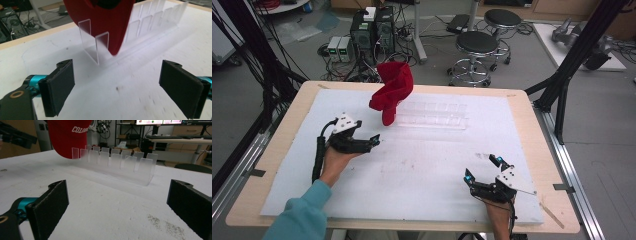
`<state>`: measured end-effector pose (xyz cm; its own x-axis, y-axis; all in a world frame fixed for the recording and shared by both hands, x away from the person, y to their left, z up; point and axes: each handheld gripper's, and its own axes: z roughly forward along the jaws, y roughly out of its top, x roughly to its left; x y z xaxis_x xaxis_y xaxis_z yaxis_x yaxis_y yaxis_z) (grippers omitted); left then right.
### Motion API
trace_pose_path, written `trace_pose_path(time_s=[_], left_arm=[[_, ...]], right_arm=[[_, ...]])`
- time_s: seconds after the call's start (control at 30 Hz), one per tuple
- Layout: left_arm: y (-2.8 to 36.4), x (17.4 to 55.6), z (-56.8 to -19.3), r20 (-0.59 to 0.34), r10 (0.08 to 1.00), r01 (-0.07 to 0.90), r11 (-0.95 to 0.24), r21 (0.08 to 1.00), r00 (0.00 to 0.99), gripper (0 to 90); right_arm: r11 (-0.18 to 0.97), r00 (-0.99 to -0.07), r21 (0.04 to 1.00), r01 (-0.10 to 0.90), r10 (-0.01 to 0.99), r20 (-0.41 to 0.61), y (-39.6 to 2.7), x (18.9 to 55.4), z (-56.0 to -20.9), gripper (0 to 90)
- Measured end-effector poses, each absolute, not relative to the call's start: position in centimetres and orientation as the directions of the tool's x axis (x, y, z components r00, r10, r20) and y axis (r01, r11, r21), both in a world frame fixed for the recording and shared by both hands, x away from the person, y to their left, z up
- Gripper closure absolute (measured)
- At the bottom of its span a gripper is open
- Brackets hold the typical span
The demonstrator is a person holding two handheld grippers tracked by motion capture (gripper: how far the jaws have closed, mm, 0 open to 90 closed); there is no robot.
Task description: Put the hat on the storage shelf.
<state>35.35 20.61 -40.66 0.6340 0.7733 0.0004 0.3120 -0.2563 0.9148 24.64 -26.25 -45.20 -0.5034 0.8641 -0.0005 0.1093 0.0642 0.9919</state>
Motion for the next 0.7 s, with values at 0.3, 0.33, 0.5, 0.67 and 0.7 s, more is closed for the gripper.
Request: trace_pose_path(time_s=[0.3, 0.33, 0.5, 0.67, 0.7], left_arm=[[26.5, 30.4, -42.3, -0.031, 0.714, 0.267, -0.22, 0.938, 0.699, 13.9], [27.1, 30.0, -42.5, -0.036, 0.712, 0.265, -0.213, 0.941, 0.701, 13.9], [29.0, 29.0, -43.7, -0.061, 0.705, 0.26, -0.179, 0.949, 0.707, 13.9], [29.3, 28.4, -44.6, -0.046, 0.682, 0.23, -0.182, 0.956, 0.73, 13.9], [29.4, 28.3, -44.7, -0.043, 0.68, 0.223, -0.179, 0.958, 0.732, 13.9]], right_arm=[[0.068, -0.492, 0.993, 0.097, 0.87, -0.011, -26.2, 24.5, -45.2, 2.7], [0.068, -0.492, 0.993, 0.097, 0.871, -0.011, -26.2, 24.5, -45.2, 2.7], [0.064, -0.49, 0.992, 0.107, 0.872, -0.004, -26.2, 24.6, -45.2, 2.7], [0.062, -0.488, 0.992, 0.111, 0.873, -0.001, -26.2, 24.6, -45.2, 2.7], [0.062, -0.488, 0.992, 0.111, 0.873, 0.0, -26.2, 24.6, -45.2, 2.7]])
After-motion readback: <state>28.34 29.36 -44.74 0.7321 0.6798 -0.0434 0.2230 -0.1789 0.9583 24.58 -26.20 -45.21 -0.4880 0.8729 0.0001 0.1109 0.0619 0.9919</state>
